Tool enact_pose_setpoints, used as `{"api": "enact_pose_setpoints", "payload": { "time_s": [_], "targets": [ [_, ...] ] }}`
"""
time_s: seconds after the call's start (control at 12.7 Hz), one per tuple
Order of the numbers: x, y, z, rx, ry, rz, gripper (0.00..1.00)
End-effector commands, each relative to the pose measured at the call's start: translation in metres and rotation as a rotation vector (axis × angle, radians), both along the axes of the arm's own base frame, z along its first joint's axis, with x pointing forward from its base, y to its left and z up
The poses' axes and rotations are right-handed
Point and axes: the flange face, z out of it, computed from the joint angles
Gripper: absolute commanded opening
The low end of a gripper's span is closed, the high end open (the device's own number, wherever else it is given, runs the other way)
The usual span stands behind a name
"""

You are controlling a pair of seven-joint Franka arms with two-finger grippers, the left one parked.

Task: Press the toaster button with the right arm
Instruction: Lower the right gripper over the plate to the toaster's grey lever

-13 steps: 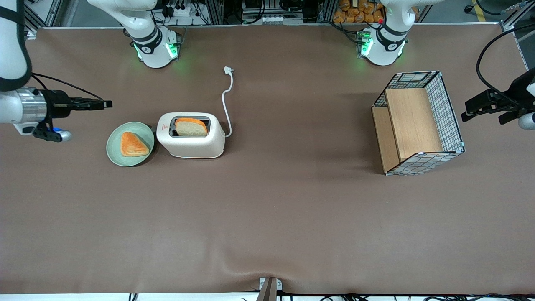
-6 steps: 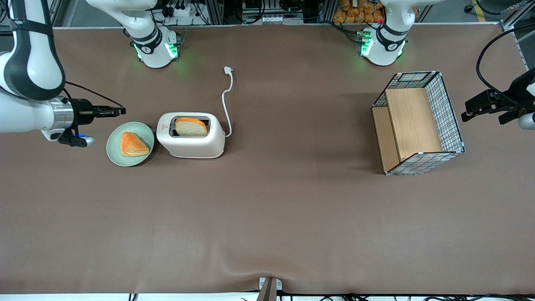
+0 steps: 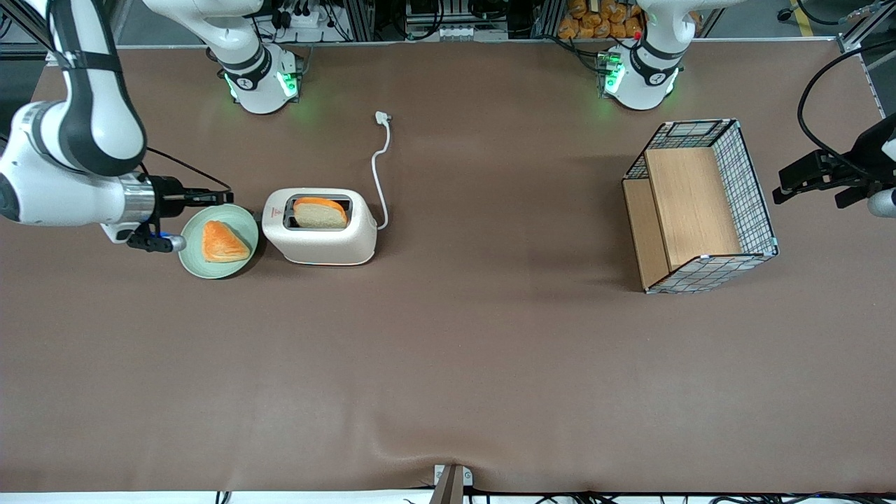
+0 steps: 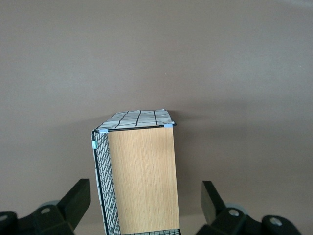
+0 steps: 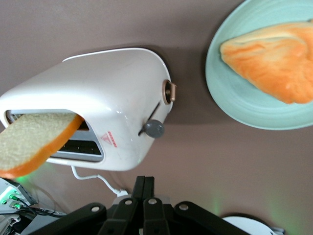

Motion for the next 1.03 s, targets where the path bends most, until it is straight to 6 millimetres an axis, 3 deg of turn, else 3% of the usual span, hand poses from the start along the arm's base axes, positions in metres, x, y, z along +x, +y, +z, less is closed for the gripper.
{"api": "enact_pose_setpoints", "payload": {
  "time_s": [0.0, 0.16, 0.47, 0.95],
  "targets": [
    [0.002, 0.005, -0.023, 0.058, -0.002, -0.006, 0.0],
    [0.004, 0.005, -0.035, 0.094, -0.003, -0.001, 0.0],
    [0.006, 0.004, -0.037, 0.099, -0.02, 0.005, 0.0],
    [0.003, -0.016, -0.051, 0.199, -0.07, 0.029, 0.0]
  ]
}}
